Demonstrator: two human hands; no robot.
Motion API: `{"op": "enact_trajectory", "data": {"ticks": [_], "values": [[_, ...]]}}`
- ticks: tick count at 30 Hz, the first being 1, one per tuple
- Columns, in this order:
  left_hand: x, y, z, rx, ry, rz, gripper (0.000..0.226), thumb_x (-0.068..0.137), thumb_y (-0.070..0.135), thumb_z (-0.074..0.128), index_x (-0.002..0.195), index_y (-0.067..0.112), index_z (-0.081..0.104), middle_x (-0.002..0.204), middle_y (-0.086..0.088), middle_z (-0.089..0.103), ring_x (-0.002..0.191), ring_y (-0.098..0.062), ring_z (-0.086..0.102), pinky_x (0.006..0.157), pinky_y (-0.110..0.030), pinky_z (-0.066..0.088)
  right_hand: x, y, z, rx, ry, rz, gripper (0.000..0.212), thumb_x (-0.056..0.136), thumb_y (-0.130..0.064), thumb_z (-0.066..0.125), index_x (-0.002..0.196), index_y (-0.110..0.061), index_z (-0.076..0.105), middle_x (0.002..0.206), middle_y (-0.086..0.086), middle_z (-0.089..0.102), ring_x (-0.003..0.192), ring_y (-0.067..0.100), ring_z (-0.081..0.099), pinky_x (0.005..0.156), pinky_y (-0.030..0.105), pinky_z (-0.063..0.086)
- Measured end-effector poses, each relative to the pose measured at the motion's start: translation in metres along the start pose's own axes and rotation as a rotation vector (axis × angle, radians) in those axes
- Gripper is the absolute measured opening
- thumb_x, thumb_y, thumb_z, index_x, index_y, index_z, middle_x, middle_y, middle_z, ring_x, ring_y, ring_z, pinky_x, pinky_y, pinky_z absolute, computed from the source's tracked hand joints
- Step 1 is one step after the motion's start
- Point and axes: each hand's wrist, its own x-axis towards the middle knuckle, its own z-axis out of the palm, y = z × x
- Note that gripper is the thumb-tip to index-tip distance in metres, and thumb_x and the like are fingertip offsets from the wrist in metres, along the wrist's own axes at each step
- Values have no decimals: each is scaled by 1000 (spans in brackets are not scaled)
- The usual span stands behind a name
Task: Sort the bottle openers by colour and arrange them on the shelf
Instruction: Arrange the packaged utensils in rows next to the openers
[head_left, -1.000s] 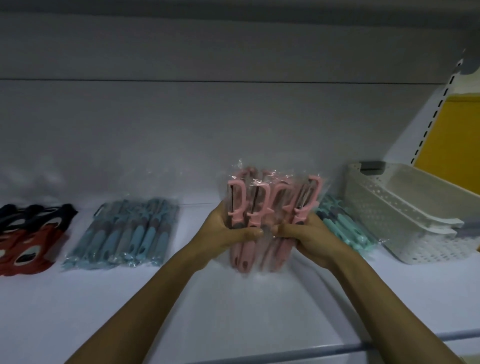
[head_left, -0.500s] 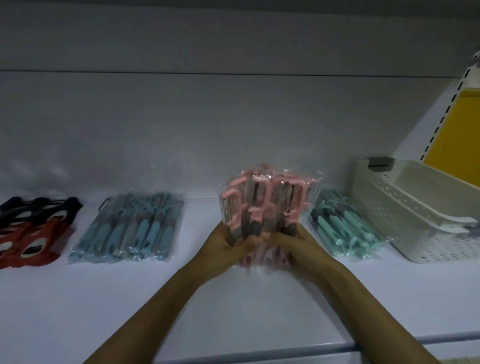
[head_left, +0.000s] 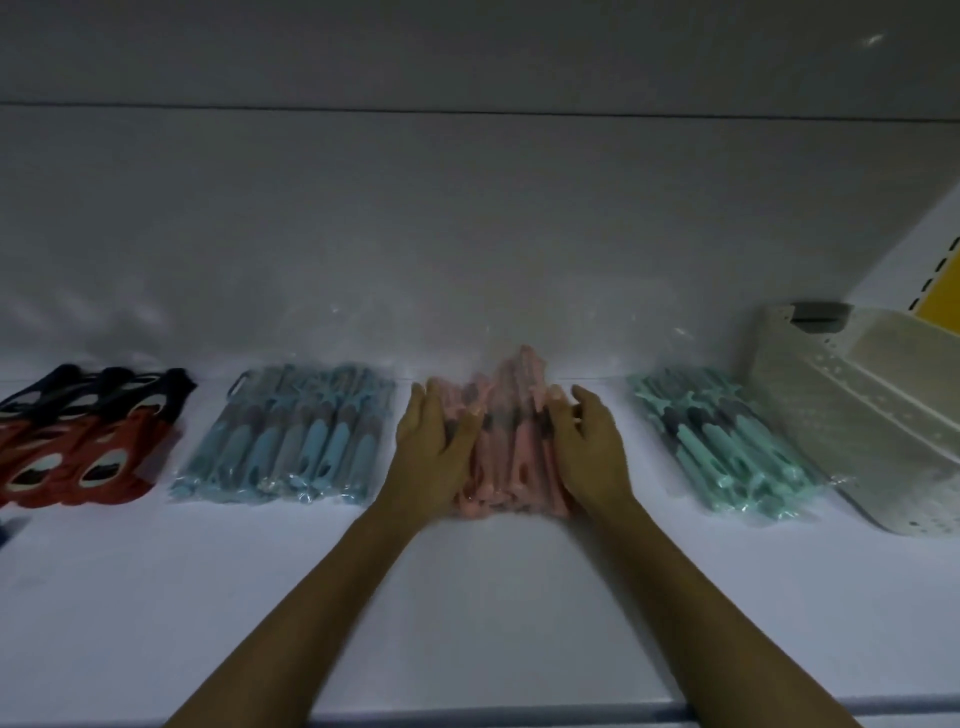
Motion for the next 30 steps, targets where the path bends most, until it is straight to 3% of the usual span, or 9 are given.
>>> {"op": "enact_trajectory", "data": {"ticks": [4, 6, 8, 11, 15, 19, 23, 26, 30], "values": [[-17, -10, -3, 153, -136, 270, 85, 78, 74, 44, 142, 19, 36, 153, -4, 26, 144, -28, 13, 118, -44, 16, -2, 9, -9, -28, -1, -97, 28, 96, -36, 44, 102, -17, 64, 98, -1, 64, 88, 17, 59, 75, 26, 44], [-20, -15, 0, 266, -267, 291, 114, 58, 83, 56, 149, 28, 14, 156, 12, -8, 142, -10, -21, 117, -34, -2, -8, 5, -4, 2, -34, -128, 30, 96, -34, 49, 99, -9, 65, 96, 7, 66, 86, 22, 60, 79, 34, 50], [-16, -16, 0, 398, -321, 336, 123, 50, 87, 53, 145, 38, -9, 150, 19, -25, 136, -2, -31, 115, -30, -8, -12, -1, 1, 60, -92, -132, 37, 96, -37, 45, 98, -4, 62, 93, 14, 65, 85, 28, 61, 80, 43, 51], [-9, -9, -1, 548, -236, 509, 109, 59, 86, 44, 141, 42, -11, 155, 11, -15, 143, -12, -21, 116, -32, -9, -12, -3, 9, -17, -167, -112, 38, 97, -43, 36, 107, -14, 59, 100, 4, 67, 93, 21, 62, 85, 37, 49], [-8, -5, 0, 555, -185, 654, 78, 81, 69, 33, 145, 27, 16, 152, 8, 19, 144, -15, 14, 118, -36, 7, -12, -5, 11, -16, 0, -271, 21, 95, -17, 48, 108, -15, 64, 104, -4, 63, 96, 13, 59, 83, 20, 43], [-9, -5, -1, 589, -165, 622, 69, 89, 62, 36, 145, 23, 30, 151, 8, 30, 142, -10, 17, 116, -28, 7, -6, -1, 1, -189, -190, -312, 25, 96, -14, 46, 99, -11, 70, 92, 4, 71, 82, 21, 64, 80, 36, 49], [-12, 1, 0, 633, -163, 580, 76, 83, 64, 50, 144, 22, 34, 151, 7, 32, 143, -13, 20, 116, -29, 9, -8, -5, 0, -220, -265, -293, 30, 97, -11, 41, 114, -13, 65, 115, 6, 66, 103, 23, 60, 94, 38, 43], [-12, 5, 1, 703, -202, 558, 85, 79, 69, 49, 145, 19, 32, 153, 3, 28, 143, -16, 18, 118, -31, 11, -10, -8, -9, 7, -114, -135, 28, 95, -8, 44, 112, -9, 66, 116, 7, 66, 107, 22, 59, 97, 27, 42], [-21, 7, -1, 675, -162, 619, 71, 82, 52, 63, 133, 6, 50, 139, -11, 50, 134, -28, 40, 111, -33, 20, -20, 2, -22, -232, -57, -134, 24, 96, -21, 43, 100, -10, 64, 97, 7, 65, 88, 25, 60, 79, 31, 46]]}}
